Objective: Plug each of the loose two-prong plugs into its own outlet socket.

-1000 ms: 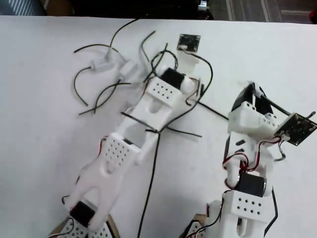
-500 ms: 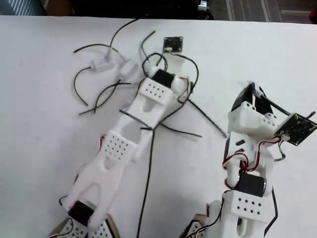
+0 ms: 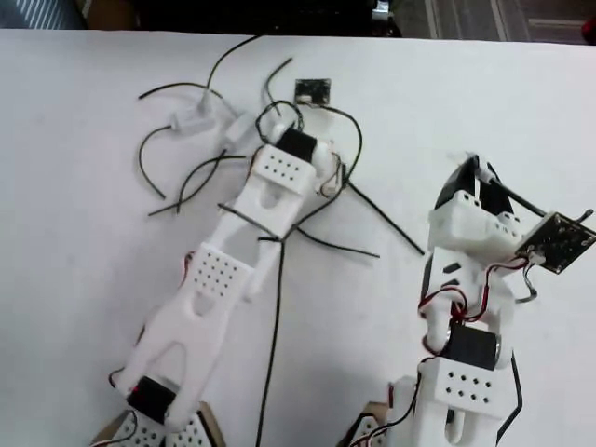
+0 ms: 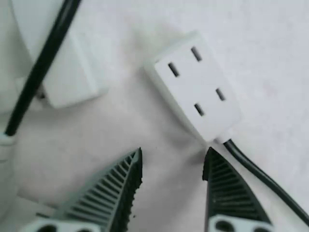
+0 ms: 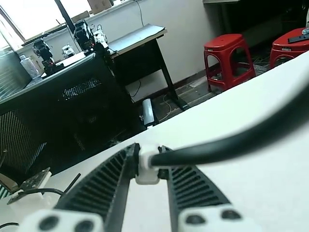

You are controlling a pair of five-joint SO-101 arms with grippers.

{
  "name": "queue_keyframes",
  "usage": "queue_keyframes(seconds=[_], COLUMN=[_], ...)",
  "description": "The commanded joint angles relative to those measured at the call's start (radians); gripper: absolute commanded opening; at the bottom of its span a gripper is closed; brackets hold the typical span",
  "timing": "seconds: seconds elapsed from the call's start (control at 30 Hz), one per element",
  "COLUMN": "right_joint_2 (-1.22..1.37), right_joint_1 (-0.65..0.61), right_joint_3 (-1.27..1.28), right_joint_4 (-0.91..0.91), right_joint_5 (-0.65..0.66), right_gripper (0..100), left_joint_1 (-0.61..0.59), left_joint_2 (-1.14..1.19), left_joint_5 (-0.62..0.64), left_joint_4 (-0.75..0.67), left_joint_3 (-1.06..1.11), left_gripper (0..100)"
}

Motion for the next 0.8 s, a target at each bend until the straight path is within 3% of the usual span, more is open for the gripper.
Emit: queue_keyframes(seconds=[0.0, 0.37, 0.5, 0.63, 0.77], right_joint_2=[-0.021, -0.021, -0.021, -0.021, -0.021], right_joint_1=[0.002, -0.024, -0.024, -0.024, -0.024], right_joint_3=[-0.023, -0.018, -0.018, -0.018, -0.018], right_joint_4=[-0.016, -0.016, -0.016, -0.016, -0.016], right_joint_5=[0.000, 0.002, 0.002, 0.002, 0.002], right_gripper=[1.7, 1.7, 1.7, 1.7, 1.7], left_joint_1=[0.005, 0.084, 0.077, 0.067, 0.067], left_joint_2=[-0.076, -0.010, -0.018, -0.021, -0.022], left_joint_5=[-0.040, -0.077, -0.172, -0.176, -0.180], left_joint_4=[0.028, -0.081, -0.031, 0.040, 0.081], left_joint_3=[-0.034, -0.034, -0.034, -0.034, -0.034], left_gripper=[21, 21, 21, 21, 14])
